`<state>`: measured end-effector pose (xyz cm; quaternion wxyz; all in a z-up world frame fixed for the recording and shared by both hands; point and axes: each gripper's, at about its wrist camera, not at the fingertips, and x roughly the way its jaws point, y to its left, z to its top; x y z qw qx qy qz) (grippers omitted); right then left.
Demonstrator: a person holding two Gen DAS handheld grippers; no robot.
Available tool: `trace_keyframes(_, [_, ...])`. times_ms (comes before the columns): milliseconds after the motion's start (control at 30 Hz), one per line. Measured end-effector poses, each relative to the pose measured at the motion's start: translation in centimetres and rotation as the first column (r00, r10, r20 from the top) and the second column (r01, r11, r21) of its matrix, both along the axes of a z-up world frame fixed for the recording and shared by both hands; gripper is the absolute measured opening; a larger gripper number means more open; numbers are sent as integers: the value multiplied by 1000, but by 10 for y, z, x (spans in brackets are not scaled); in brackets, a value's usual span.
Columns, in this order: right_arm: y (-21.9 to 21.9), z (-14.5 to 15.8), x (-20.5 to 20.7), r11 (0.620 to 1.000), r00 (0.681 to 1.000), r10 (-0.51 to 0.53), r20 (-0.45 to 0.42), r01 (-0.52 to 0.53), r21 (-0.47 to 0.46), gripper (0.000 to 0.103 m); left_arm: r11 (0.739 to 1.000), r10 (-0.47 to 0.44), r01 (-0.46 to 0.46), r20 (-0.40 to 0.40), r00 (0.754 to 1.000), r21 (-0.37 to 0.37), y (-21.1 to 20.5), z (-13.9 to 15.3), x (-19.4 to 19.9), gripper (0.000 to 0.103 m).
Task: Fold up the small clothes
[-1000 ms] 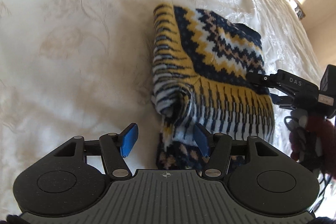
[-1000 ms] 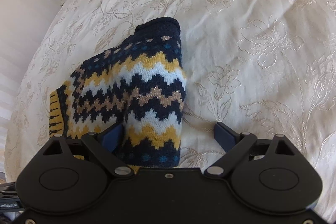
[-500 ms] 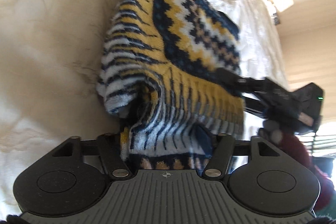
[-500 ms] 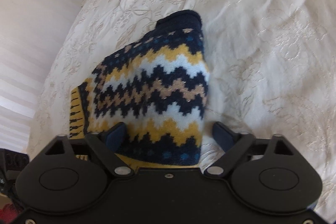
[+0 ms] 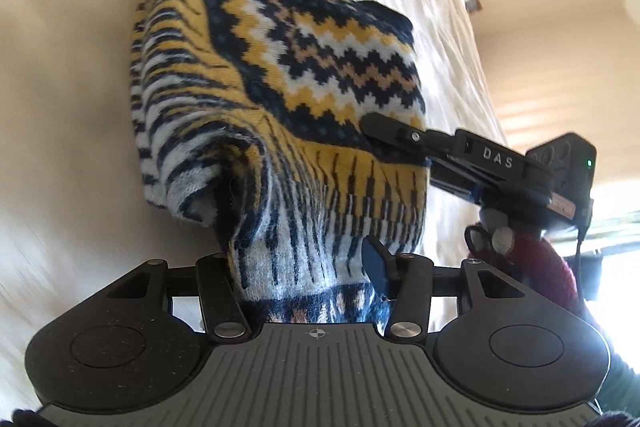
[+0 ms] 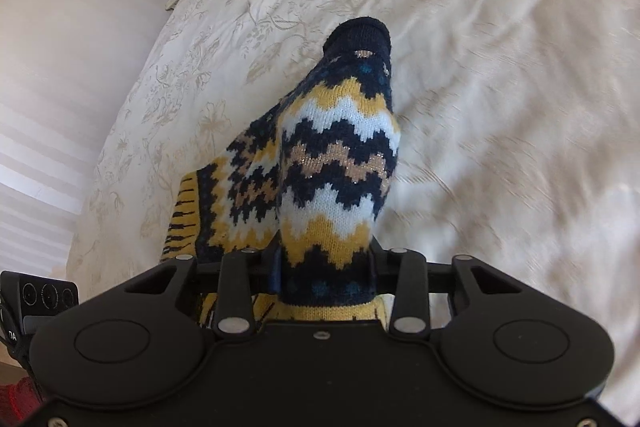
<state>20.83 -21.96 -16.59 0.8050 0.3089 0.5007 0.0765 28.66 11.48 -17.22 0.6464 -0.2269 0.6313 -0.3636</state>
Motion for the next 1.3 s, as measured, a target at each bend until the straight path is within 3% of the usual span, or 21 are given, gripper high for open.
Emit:
trace_keyframes(200, [-34,10,-73,999,998,-11,-64,8,-40,48,997,-81,80,-29,996,-22,-27,11,-32,50])
trace_keyframes(267, [-41,11,-91,999,997,-13,-76,9,-50,48,996,-93,93,-22,995,5,-33,11,-46,51])
trace_keyframes(333, [-46,9,-104,997,996,-16,-86,10,-70,53,992,-85,83,9,996,91,-34,10,-55,51])
trace_keyframes(433, [-47,5,-117,991,996,-25,-84,14,-131,58,960,-59,36,77,995,277,-29,11,-61,51])
trace_keyframes(633, [-59,17,-145,990,999,-44,-5,43,-136,77,916,14,-99,216,976,388,13,38,-60,52])
trace_keyframes(800, [-73,24,-161,987,997,-65,44,70,-146,91,903,36,-194,384,923,383,19,72,-59,52])
trace_keyframes(967, [-79,24,-163,984,996,-65,62,74,-160,102,914,35,-235,514,857,330,-18,89,-41,59])
trace_keyframes(1167, [-79,26,-158,982,996,-58,75,70,-177,102,896,84,-295,525,847,333,-46,69,-3,60])
trace_keyframes(1300, [-76,30,-152,983,993,-58,101,75,-169,102,879,57,-271,477,877,393,-40,53,8,60])
